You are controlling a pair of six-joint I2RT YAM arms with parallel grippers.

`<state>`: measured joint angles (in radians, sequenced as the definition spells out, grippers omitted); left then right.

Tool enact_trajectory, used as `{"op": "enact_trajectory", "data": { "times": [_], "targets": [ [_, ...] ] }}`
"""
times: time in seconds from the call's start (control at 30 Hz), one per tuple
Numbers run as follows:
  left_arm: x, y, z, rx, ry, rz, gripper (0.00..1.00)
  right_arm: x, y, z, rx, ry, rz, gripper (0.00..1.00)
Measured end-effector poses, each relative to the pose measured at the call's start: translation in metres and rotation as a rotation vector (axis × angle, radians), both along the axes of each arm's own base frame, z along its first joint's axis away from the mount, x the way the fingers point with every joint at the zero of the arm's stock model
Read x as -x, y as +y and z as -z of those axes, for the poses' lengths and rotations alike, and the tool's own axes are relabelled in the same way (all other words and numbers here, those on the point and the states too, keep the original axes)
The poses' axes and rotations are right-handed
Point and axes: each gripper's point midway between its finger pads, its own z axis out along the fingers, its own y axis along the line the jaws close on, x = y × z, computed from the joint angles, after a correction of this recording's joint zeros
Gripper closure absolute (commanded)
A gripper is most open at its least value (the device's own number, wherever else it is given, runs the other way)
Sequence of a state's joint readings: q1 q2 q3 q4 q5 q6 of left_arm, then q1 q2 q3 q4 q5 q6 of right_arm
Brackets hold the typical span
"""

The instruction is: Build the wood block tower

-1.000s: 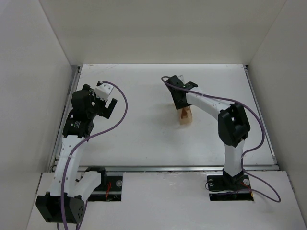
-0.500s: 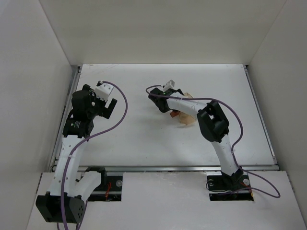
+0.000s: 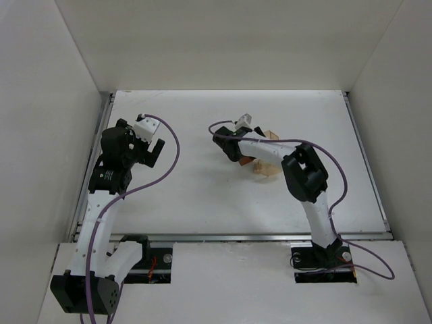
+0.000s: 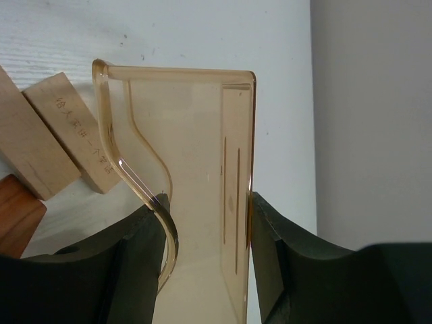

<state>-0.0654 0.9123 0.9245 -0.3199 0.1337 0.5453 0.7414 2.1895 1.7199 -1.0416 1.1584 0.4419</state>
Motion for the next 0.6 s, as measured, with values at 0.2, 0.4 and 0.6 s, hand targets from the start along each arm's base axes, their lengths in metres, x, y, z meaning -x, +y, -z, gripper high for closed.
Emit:
{"op": "enact_trajectory", "data": {
  "times": [0.2,0.4,0.6],
  "targets": [
    [0.0,0.0,0.0,-0.001,0.001,0.0,0.0,-0.002,-0.033,-0.018,-0.264,-0.024,0.101,1.0],
    [0.0,0.0,0.0,-0.002,0.001,-0.002,0.0,-0.02,-0.082,-0.045,-0.73,-0.088,0.15,1.0],
    [0.0,0.0,0.0,-0.001,0.001,-0.002,0.0,-0.033,-0.084,-0.035,-1.057,-0.033,0.05,0.98]
  ]
}}
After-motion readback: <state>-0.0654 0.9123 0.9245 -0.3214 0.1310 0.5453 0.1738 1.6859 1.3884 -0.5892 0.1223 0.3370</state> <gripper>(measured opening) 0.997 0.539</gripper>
